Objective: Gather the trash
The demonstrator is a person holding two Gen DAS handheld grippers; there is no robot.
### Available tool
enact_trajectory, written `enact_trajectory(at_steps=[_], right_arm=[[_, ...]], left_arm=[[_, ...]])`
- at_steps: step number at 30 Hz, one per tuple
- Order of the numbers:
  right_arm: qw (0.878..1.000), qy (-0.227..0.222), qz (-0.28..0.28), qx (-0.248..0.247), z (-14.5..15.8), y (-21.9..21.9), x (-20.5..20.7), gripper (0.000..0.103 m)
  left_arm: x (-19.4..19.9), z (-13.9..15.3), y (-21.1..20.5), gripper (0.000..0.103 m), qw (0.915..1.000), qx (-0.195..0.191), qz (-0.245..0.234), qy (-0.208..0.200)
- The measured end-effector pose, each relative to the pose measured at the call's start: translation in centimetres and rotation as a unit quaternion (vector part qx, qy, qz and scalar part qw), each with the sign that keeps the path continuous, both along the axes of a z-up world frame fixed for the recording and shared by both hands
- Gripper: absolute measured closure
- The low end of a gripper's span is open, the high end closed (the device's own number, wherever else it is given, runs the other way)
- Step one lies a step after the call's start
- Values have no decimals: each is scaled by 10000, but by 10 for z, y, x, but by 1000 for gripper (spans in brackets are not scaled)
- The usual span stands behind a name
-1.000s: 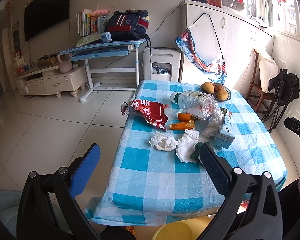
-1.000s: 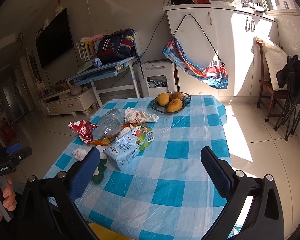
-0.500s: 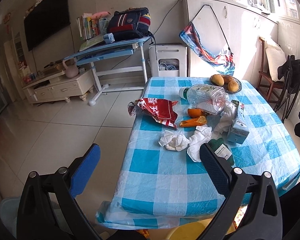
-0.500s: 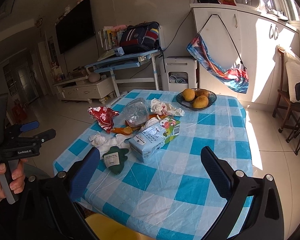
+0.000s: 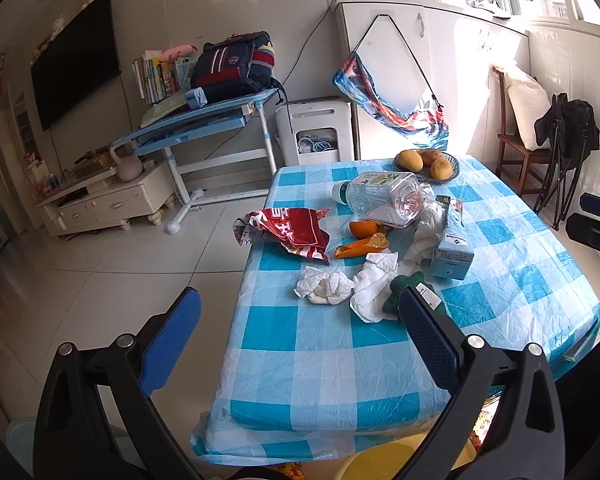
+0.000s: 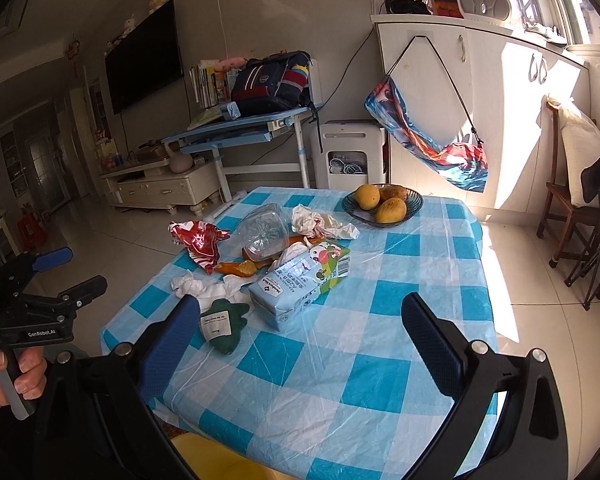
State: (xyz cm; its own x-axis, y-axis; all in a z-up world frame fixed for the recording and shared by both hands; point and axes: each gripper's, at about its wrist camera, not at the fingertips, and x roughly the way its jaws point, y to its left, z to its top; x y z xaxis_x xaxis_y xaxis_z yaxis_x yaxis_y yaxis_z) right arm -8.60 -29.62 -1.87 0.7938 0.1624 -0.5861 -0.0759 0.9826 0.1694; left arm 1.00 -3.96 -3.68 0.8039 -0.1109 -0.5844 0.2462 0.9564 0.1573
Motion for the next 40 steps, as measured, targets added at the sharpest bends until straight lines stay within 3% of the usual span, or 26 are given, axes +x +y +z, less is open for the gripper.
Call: enact_trajectory(at_steps=[8,30,40], right_arm=[[10000,-24,-31,-26,-1,-1,-2,6],[10000,-41,-37,-32,-1,-2,-2,6],[10000,-48,-38,-48,-1,-4,-2,6]], left_arm=[[4,3,12,7,9996,-251,146,49],[-4,7,6,7,9998,-143,47,-89],[3,5,14,7,9995,-215,225,78]])
